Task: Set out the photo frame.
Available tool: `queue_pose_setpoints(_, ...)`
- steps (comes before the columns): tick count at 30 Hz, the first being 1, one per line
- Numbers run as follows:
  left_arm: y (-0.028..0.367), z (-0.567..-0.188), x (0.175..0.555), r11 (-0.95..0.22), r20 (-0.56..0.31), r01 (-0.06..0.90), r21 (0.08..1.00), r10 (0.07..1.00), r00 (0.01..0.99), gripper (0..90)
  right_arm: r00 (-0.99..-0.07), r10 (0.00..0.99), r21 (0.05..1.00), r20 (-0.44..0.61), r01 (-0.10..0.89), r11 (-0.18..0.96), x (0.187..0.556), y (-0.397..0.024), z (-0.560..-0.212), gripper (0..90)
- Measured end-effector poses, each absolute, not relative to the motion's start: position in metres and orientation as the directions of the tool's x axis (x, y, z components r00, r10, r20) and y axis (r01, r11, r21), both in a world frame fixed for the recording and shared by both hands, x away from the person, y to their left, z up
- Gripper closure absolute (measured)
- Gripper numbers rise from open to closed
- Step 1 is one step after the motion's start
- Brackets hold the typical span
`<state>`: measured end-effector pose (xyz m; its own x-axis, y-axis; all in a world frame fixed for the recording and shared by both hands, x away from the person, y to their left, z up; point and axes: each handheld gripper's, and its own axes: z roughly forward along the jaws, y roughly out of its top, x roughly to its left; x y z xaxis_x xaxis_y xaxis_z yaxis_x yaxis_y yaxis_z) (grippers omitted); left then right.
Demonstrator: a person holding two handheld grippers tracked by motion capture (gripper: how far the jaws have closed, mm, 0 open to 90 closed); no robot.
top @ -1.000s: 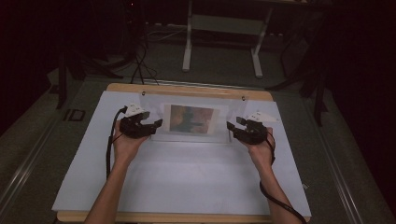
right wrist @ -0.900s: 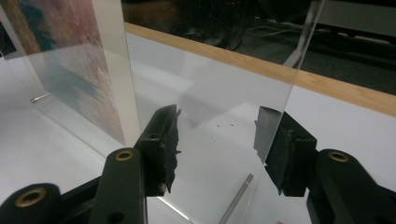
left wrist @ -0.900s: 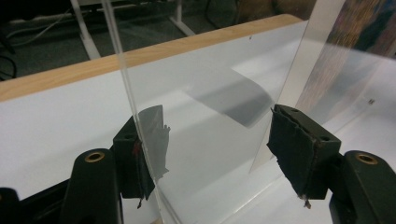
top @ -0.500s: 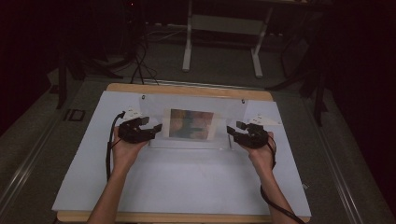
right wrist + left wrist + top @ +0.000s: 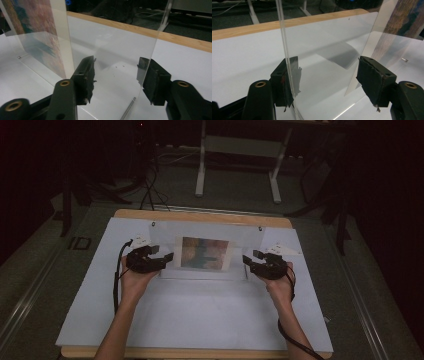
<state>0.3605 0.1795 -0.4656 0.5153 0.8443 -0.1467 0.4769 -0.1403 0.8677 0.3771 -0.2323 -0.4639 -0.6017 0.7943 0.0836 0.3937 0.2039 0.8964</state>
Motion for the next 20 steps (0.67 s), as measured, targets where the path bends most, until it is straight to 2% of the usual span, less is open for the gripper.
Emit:
queue_pose_setpoints(11,0.195,-0.461,0.345,-0.099,-0.158,0.455,0.885,0.855,0.494,30.8,-0.592,0.803,0.901,0.062,0.379,0.21,0.369,-0.241,-0.455,41.2)
queue_pose_setpoints(20,0.221,-0.462,0.322,-0.041,-0.184,0.45,0.892,0.876,0.446,30.7,-0.592,0.803,0.899,0.067,0.385,0.209,0.353,-0.267,-0.449,38.1)
